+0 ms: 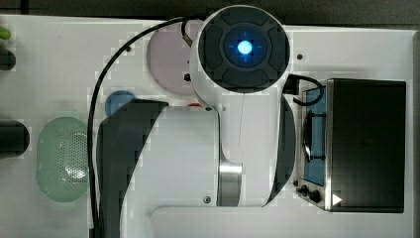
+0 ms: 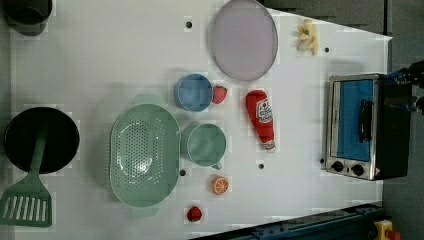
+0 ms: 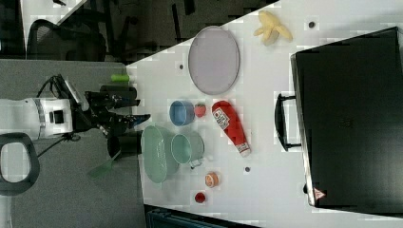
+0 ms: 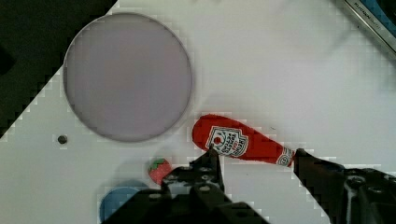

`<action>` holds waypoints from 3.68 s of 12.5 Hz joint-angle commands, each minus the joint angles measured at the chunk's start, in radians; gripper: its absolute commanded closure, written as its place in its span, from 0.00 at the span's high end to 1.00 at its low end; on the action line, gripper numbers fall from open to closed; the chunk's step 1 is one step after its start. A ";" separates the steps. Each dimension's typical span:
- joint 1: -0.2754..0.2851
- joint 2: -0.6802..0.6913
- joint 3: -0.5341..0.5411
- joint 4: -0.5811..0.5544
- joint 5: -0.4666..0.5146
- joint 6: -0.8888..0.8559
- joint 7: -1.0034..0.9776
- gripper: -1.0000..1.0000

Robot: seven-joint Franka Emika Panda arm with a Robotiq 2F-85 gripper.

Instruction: Pick Ketchup from the table and place it in strainer.

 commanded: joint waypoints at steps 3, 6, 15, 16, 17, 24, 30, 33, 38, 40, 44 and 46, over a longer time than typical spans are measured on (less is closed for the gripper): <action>-0.109 -0.194 0.060 -0.076 0.017 -0.133 -0.032 1.00; -0.108 -0.155 0.071 -0.104 0.017 -0.092 -0.061 1.00; -0.100 0.044 0.125 -0.249 0.017 0.196 -0.526 1.00; -0.100 0.062 0.128 -0.273 0.017 0.244 -0.591 1.00; -0.099 0.080 0.130 -0.296 0.017 0.293 -0.652 1.00; -0.097 0.241 0.153 -0.425 0.017 0.620 -0.958 1.00; -0.096 0.368 0.142 -0.510 -0.018 0.788 -1.003 1.00; -0.094 0.415 0.139 -0.525 -0.024 0.870 -1.003 1.00; -0.092 0.453 0.138 -0.532 -0.024 0.940 -1.003 1.00; -0.091 0.457 0.137 -0.539 -0.024 0.942 -1.002 1.00; -0.086 0.462 0.137 -0.531 -0.025 0.951 -0.998 0.72; -0.085 0.443 0.139 -0.525 -0.025 0.948 -0.998 0.61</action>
